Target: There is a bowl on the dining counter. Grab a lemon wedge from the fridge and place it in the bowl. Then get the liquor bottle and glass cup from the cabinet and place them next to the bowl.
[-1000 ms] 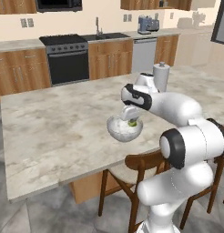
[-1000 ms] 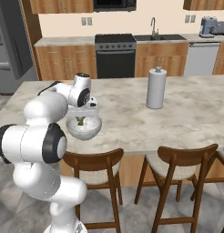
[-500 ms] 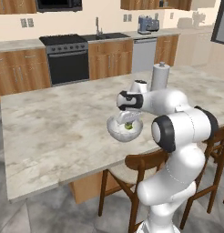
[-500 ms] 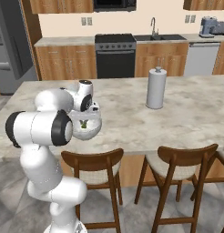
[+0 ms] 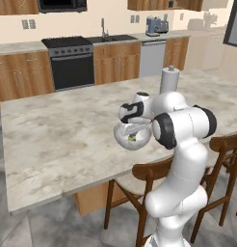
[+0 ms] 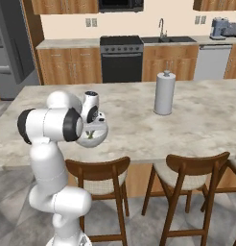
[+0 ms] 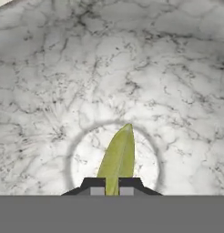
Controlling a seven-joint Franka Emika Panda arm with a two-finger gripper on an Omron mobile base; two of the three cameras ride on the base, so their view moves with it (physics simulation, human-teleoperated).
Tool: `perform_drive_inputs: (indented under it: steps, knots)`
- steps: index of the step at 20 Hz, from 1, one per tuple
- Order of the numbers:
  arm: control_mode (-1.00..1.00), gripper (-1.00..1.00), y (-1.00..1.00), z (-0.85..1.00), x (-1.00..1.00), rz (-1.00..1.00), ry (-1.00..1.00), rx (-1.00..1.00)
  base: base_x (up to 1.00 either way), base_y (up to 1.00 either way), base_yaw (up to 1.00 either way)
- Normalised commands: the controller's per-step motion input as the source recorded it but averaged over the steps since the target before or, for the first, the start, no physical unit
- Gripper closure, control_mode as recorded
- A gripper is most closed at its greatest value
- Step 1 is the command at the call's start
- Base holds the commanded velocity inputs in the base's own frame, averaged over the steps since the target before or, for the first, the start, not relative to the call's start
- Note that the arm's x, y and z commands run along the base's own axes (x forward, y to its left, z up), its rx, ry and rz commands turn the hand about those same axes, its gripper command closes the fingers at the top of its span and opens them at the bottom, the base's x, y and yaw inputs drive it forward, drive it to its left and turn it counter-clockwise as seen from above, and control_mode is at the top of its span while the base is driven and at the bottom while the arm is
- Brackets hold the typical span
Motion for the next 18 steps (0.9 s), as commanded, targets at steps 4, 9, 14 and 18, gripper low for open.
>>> perform_drive_inputs:
  steps: [4,9,14,18]
  knots:
    - [-1.00,-1.00,0.02,-0.08,0.29,0.00,0.00,0.00,0.00,0.00,0.00]
    - [-1.00,-1.00,0.00,0.27,-0.08,0.00,-0.09,0.00,0.00,0.00,0.00]
    - [-1.00,-1.00,0.00,0.81,-0.65,0.00,-0.22,0.00,0.00,0.00,0.00]
    - [-1.00,-1.00,0.00,0.96,-0.75,0.00,-0.22,0.00,0.00,0.00,0.00]
